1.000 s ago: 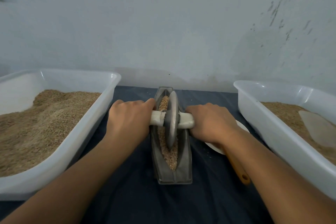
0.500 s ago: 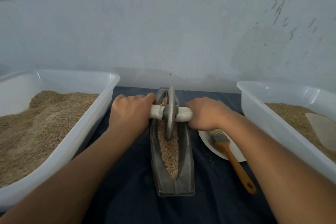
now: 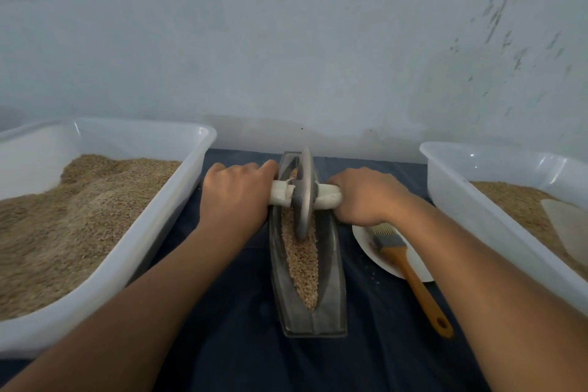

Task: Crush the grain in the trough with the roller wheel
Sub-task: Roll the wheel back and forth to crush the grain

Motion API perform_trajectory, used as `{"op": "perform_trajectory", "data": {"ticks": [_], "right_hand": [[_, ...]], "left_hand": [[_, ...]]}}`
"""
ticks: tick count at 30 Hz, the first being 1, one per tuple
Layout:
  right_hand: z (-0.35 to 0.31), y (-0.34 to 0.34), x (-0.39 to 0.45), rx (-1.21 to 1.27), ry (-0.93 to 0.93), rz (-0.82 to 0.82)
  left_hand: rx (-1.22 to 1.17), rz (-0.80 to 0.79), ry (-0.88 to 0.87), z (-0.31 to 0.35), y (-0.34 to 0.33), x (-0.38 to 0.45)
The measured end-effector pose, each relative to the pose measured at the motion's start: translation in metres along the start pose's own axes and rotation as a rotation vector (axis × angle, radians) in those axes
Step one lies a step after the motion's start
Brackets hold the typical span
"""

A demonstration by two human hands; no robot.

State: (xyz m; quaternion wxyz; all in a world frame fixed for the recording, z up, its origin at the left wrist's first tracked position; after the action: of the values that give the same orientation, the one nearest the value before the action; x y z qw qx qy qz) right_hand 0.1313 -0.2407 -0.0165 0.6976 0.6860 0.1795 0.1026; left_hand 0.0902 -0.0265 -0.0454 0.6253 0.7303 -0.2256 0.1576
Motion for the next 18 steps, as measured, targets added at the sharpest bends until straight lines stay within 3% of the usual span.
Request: {"op": "perform_trajectory", "data": {"ticks": [9, 18], "right_hand": [[-0.008, -0.022, -0.032, -0.066, -0.059, 0.294], [-0.021, -0.03, -0.064, -0.075, -0.116, 0.392]], "left_hand": [[0.013, -0.044, -0.007, 0.005, 0.018, -0.022], [-0.014, -0.076, -0.03, 0.005, 0.035, -0.042]]}}
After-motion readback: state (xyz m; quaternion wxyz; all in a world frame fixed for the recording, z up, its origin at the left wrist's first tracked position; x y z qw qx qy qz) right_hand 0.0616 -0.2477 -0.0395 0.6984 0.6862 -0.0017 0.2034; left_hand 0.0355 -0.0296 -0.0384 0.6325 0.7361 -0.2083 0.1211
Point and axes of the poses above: each hand's wrist, its own x-axis towards the middle knuckle, its own y-axis out of the back of the hand, z = x × y, the point moved 1 cm from there along x, towards the middle knuckle, and after that the axes turned 6 degrees about -z, right-handed, at the moved point
